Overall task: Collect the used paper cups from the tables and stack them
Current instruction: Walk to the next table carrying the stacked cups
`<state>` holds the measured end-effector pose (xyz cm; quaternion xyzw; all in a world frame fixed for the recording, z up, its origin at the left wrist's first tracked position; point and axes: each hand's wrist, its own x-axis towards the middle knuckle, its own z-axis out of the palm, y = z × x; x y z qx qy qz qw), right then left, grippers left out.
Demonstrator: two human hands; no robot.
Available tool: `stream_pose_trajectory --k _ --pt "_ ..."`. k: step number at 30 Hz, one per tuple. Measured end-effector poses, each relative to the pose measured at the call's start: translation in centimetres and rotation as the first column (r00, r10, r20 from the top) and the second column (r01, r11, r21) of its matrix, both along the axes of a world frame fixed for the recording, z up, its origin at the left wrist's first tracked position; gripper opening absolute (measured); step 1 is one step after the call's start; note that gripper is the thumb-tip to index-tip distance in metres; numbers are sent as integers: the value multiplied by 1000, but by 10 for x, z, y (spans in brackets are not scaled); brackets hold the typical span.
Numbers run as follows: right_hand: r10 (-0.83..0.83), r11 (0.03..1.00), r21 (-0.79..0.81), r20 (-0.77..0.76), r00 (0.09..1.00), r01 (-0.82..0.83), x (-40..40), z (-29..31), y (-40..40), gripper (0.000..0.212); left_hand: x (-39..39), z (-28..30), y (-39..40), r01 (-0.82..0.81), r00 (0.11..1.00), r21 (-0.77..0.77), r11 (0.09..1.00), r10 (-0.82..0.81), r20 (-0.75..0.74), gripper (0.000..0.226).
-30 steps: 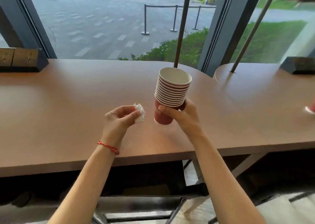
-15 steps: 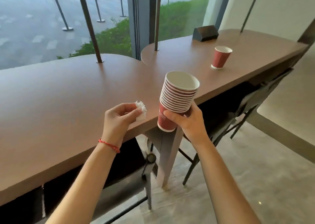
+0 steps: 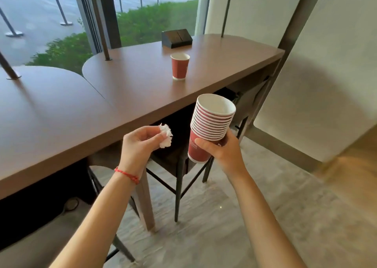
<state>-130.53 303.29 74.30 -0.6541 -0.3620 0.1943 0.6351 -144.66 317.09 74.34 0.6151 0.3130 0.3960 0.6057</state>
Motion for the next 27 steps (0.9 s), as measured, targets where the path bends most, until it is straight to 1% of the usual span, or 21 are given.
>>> stream_pose_trajectory --k 2,6,8,12,15,20,24,27 --pt "20 1000 0 7 1000 -20 17 2 -1 70 14 3 -2 -21 1000 -2 1000 21 3 11" --pt "56 998 8 12 998 -56 48 4 13 54 37 9 6 -45 999 1 999 45 6 6" --pt "78 997 12 29 997 -78 63 5 27 51 49 11 16 -57 998 9 998 57 -2 6" --pt "93 995 32 77 993 -96 90 13 66 50 75 15 51 -71 997 26 997 71 11 7" --pt "93 992 76 77 993 -99 110 24 99 50 98 19 84 -88 996 47 995 86 30 7" --pt "86 989 115 60 994 -93 149 47 156 57 135 34 137 -92 990 -1 996 92 111 11" --pt "50 988 141 92 995 -63 179 64 195 45 156 41 168 -94 988 -26 995 96 120 12" --pt "39 986 156 108 993 -56 197 74 218 42 168 42 181 -114 987 -42 993 118 112 11"
